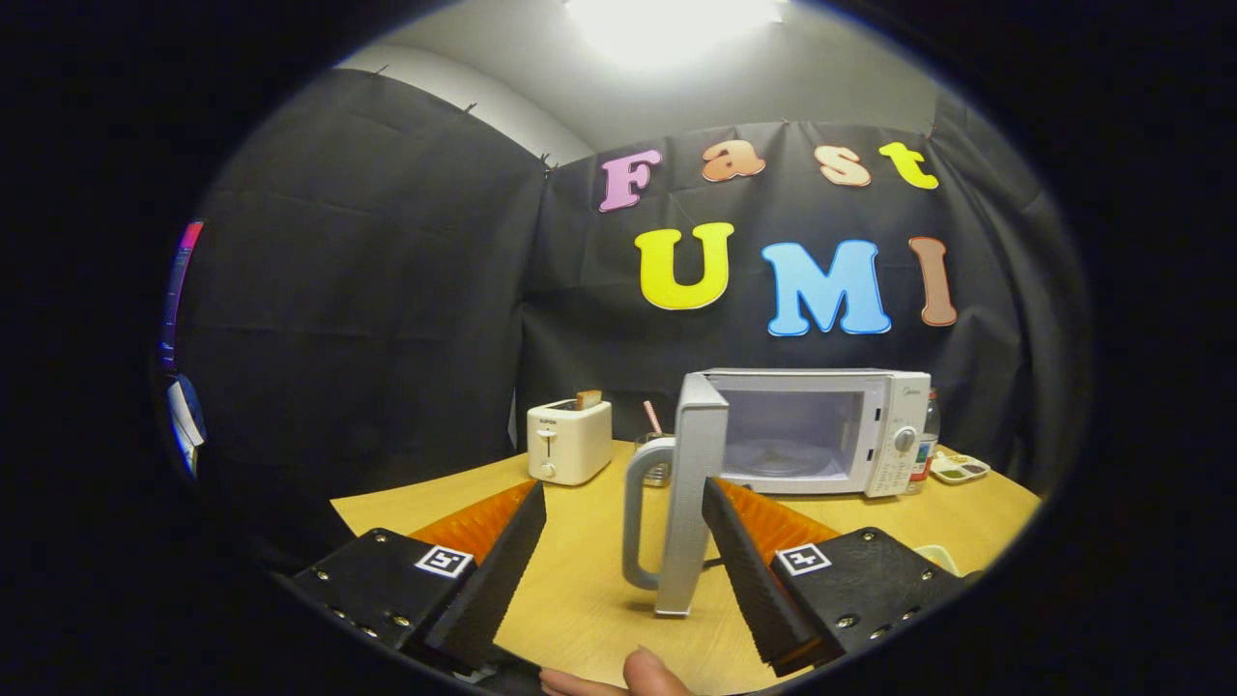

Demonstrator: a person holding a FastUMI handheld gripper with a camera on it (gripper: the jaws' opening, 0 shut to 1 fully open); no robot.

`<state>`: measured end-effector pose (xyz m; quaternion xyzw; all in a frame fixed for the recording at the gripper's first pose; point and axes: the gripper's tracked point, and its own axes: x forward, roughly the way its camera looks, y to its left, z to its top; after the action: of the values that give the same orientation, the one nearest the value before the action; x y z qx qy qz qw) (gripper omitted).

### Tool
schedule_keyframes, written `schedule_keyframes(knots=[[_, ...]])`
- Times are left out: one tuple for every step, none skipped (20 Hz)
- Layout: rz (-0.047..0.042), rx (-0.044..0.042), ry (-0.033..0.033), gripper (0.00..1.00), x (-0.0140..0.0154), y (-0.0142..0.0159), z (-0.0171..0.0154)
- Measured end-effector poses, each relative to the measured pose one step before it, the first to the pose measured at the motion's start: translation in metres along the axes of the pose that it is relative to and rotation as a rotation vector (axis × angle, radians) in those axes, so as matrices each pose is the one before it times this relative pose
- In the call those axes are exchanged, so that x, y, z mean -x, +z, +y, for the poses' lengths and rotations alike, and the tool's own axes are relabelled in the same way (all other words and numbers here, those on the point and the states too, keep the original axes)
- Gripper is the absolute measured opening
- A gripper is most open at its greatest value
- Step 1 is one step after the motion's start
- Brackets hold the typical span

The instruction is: Open the microwave, put the food inside, and close the microwave door.

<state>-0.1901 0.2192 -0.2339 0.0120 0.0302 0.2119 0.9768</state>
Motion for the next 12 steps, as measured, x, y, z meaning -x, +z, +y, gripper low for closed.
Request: schedule_keyframes(knots=[[-0.00422,0.01176,-0.03248,0.98,0.00541,-0.00077,-0.01733],[-0.00115,0.0131,-0.0332,0.98,0.00496,-0.00122,-0.01772],[0.00757,0.01493,-0.03278,0.98,0.00267,-0.00552,-0.01785],[0.0173,0.01835,-0.03484,0.98,0.0016,-0.00757,-0.01854],[0.01826,0.0164,-0.03213,0.98,0.00192,-0.01055,-0.01932],[0.02126,0.01504,-0.03096,0.98,-0.00045,-0.0104,-0.01823],[0.02304,0.01117,-0.02441,0.98,-0.00094,-0.01138,-0.01687],[0.02296,0.00516,-0.02559,0.98,-0.00134,-0.01213,-0.0159],[0.01842,-0.0011,-0.02581,0.99,-0.00156,-0.01005,-0.01564],[0.0182,-0.00562,-0.02219,0.98,-0.00249,-0.00742,-0.01296],[0.01809,-0.00786,-0.01334,0.98,-0.00492,-0.00973,-0.01048],[0.02403,-0.00762,-0.01238,0.98,-0.00492,-0.00928,-0.01026]])
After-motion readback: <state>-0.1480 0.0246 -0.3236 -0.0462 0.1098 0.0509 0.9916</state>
